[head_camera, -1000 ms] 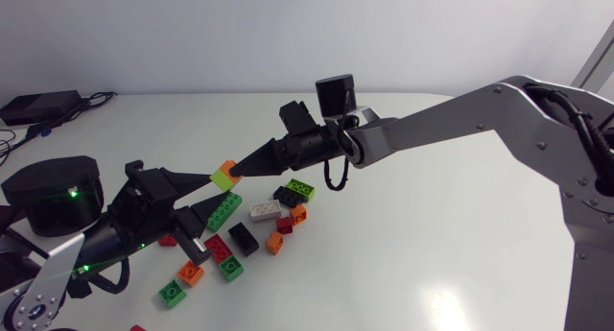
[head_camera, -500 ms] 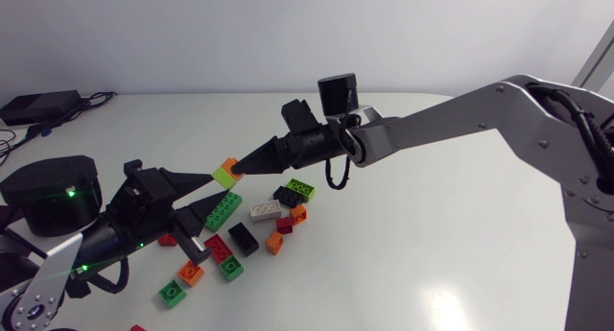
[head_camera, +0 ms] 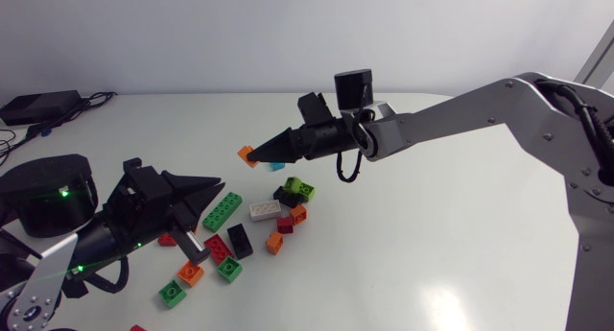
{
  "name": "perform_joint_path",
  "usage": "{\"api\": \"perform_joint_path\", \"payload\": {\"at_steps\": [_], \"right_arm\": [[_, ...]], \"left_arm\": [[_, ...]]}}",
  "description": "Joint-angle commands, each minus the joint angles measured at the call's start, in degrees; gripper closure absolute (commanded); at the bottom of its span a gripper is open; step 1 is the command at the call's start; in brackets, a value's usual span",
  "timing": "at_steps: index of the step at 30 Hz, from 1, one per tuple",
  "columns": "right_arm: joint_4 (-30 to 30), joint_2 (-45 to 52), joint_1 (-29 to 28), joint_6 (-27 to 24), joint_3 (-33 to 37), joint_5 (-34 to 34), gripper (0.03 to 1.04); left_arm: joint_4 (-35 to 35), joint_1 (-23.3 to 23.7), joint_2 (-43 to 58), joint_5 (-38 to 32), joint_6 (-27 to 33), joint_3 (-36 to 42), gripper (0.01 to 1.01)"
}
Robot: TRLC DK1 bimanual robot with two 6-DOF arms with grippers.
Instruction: Disassemble duplo
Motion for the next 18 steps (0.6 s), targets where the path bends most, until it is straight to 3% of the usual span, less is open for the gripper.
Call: {"api": "perform_joint_path", "payload": {"at_steps": [1, 5, 7, 11, 13, 16, 18], "right_arm": [[0.8, -0.9, -0.5, -0.8, 0.6, 0.0, 0.98], [0.8, -0.7, -0.5, -1.0, 0.6, 0.4, 0.98], [0.8, -0.4, -0.5, -1.0, 0.8, 0.9, 0.98], [-1.3, 1.1, -1.0, -2.7, 1.5, 8.9, 0.98], [-8.9, 2.2, -1.3, -6.8, 4.1, 14.3, 0.97], [-32.8, 4.2, 0.3, -23.8, 11.9, 27.7, 0.97], [-37.3, 5.1, 2.0, -27.2, 13.7, 34.4, 0.97]], "left_arm": [[0.9, 0.7, -0.3, 0.3, -0.8, -0.8, 0.89], [1.2, 1.1, -0.2, 0.3, -0.8, -0.8, 0.875], [1.6, 1.4, 0.1, 0.3, -1.2, -0.7, 0.818], [2.4, 2.2, 0.8, 0.3, -1.6, -0.6, 0.764], [2.5, 2.3, 0.9, 0.3, -1.6, -0.5, 0.764], [2.6, 2.5, 0.9, 0.3, -1.8, -0.5, 0.762], [2.6, 2.5, 0.9, 0.2, -1.8, -0.5, 0.736]]}}
